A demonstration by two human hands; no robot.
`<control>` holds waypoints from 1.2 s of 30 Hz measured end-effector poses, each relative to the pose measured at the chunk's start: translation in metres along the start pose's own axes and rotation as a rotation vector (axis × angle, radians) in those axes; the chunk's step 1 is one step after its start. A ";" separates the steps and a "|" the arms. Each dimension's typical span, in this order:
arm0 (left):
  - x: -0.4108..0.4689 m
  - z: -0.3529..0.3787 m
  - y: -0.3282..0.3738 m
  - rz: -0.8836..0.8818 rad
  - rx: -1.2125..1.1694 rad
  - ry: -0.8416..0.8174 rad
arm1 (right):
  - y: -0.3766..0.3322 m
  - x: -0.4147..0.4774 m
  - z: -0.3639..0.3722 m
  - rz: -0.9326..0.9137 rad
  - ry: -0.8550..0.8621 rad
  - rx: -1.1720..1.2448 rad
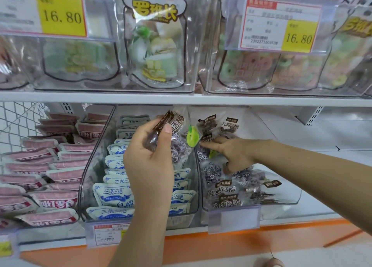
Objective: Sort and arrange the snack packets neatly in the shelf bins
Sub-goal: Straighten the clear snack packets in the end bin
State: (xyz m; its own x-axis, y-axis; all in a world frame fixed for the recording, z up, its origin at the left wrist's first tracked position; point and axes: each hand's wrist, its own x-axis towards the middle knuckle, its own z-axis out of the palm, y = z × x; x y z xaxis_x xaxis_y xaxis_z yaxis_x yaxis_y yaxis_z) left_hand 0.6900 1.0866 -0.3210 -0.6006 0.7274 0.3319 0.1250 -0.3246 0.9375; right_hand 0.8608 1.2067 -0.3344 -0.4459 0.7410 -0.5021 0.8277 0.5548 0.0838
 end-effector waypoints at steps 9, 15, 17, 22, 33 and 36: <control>-0.001 0.002 0.002 -0.004 0.002 -0.009 | -0.011 -0.004 0.001 -0.005 -0.055 0.099; 0.001 0.002 0.003 -0.005 0.009 0.001 | -0.014 -0.002 -0.001 0.017 -0.056 0.009; 0.001 0.001 0.003 -0.008 0.003 0.004 | -0.014 -0.001 0.000 0.016 -0.063 -0.004; 0.000 -0.001 0.002 -0.006 -0.004 0.004 | -0.017 0.002 -0.001 0.052 -0.120 0.003; 0.003 -0.005 0.001 0.008 0.005 -0.001 | -0.006 0.005 -0.003 -0.018 0.050 0.224; 0.003 -0.003 0.002 0.022 0.004 -0.007 | -0.003 0.002 -0.010 -0.038 0.131 0.292</control>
State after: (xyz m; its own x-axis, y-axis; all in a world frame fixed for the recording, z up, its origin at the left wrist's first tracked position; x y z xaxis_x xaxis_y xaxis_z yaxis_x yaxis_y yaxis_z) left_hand 0.6859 1.0858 -0.3185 -0.5917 0.7246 0.3534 0.1415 -0.3382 0.9304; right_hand 0.8537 1.2100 -0.3270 -0.5027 0.7747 -0.3836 0.8640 0.4650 -0.1932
